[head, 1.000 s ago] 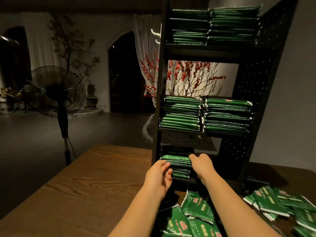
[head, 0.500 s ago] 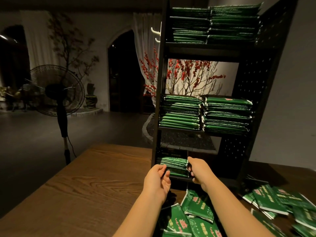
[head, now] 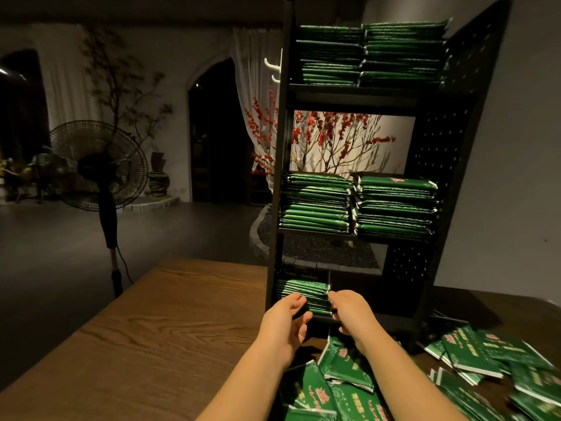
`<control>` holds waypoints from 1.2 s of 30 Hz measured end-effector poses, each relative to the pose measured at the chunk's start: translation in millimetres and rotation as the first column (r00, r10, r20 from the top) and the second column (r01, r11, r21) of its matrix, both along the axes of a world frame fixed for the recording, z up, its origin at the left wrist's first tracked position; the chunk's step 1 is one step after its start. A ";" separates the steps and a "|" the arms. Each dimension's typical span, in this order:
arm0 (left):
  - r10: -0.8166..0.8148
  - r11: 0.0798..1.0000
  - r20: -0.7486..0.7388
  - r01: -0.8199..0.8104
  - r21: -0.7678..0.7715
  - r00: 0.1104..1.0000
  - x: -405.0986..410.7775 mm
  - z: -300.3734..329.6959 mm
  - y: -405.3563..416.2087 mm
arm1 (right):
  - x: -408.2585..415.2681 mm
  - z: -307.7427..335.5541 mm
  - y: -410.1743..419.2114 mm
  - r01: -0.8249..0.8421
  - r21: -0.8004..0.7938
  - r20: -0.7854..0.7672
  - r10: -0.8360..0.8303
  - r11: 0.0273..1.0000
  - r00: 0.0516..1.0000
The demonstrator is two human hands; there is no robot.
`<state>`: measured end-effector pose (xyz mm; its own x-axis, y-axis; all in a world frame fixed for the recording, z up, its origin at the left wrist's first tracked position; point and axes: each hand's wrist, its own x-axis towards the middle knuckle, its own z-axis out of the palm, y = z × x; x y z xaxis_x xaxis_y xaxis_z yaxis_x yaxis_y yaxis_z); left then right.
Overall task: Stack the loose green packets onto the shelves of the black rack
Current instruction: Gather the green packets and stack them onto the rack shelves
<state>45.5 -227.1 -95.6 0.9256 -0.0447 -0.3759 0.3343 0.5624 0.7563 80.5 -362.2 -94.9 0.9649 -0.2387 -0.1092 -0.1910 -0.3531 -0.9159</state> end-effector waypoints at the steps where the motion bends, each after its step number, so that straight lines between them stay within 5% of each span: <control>1: -0.001 1.000 0.003 0.001 0.009 1.000 0.0 0.4 -0.4 | -0.2 2.5 2.6 0.024 0.054 -0.022 -0.023 0.998 0.999; 6: -0.028 0.998 0.009 0.027 0.059 1.000 -4.0 4.7 -3.5 | -2.4 5.8 6.0 0.099 0.106 -0.082 -0.091 0.989 0.992; 12: -0.093 0.961 0.096 0.064 0.269 0.991 -14.7 2.6 -2.6 | -30.3 -0.5 1.7 0.044 -0.172 0.224 -0.005 0.984 0.975; 18: -0.183 0.792 0.273 -0.022 0.610 0.944 -28.9 -3.8 11.6 | -53.6 -0.1 20.1 -0.149 -0.321 0.227 0.229 0.935 0.947; 25: -0.231 0.689 0.369 -0.117 0.715 0.900 -61.8 -7.1 28.4 | -94.1 0.9 33.5 -0.192 -0.356 0.245 0.289 0.914 0.925; 36: -0.381 0.304 0.370 -0.263 0.915 0.847 -141.3 -22.1 56.4 | -173.8 -17.1 28.5 -0.142 -0.648 0.275 0.403 0.748 0.873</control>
